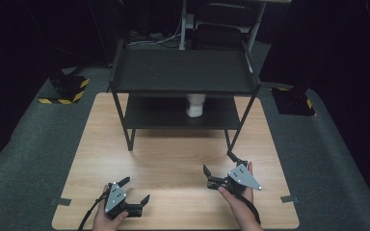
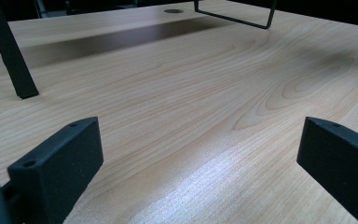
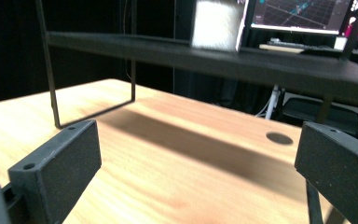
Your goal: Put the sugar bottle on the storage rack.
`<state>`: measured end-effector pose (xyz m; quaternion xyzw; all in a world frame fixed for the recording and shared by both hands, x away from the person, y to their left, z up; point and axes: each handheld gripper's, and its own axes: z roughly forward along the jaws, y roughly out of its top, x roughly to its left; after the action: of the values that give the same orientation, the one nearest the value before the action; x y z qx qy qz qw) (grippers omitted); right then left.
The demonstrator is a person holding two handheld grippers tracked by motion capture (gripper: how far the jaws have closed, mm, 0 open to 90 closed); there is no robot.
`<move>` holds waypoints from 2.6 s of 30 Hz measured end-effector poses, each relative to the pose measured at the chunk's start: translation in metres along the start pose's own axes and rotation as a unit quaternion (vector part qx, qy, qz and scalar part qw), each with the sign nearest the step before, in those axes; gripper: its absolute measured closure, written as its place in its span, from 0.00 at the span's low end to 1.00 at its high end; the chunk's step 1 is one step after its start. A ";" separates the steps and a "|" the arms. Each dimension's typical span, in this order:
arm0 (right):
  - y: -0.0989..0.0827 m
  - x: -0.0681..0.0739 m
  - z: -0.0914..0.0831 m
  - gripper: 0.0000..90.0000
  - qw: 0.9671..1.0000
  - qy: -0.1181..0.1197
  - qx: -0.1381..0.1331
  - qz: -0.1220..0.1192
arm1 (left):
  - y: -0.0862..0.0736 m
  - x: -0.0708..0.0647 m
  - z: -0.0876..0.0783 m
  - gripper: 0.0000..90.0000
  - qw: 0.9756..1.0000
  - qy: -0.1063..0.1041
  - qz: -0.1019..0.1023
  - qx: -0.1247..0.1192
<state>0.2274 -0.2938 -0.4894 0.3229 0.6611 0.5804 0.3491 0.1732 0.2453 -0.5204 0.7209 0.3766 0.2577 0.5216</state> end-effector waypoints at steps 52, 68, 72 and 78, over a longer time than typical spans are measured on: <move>-0.033 -0.008 -0.037 0.00 0.993 -0.021 0.120 0.005 | -0.001 -0.003 -0.001 0.00 1.000 0.001 0.006 -0.002; -0.033 -0.008 -0.038 0.00 0.993 -0.015 0.120 -0.002 | 0.001 -0.003 0.000 0.00 1.000 0.002 0.006 0.004; -0.033 -0.008 -0.038 0.00 0.993 -0.017 0.119 0.003 | 0.001 -0.003 0.000 0.00 1.000 0.002 0.003 0.004; -0.031 -0.013 -0.036 0.00 0.992 0.000 0.126 -0.003 | 0.000 -0.003 0.000 0.00 1.000 0.000 0.003 0.001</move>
<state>0.2034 -0.3279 -0.5157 0.3620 0.7299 0.4914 0.3079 0.1714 0.2434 -0.5201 0.7228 0.3746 0.2589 0.5197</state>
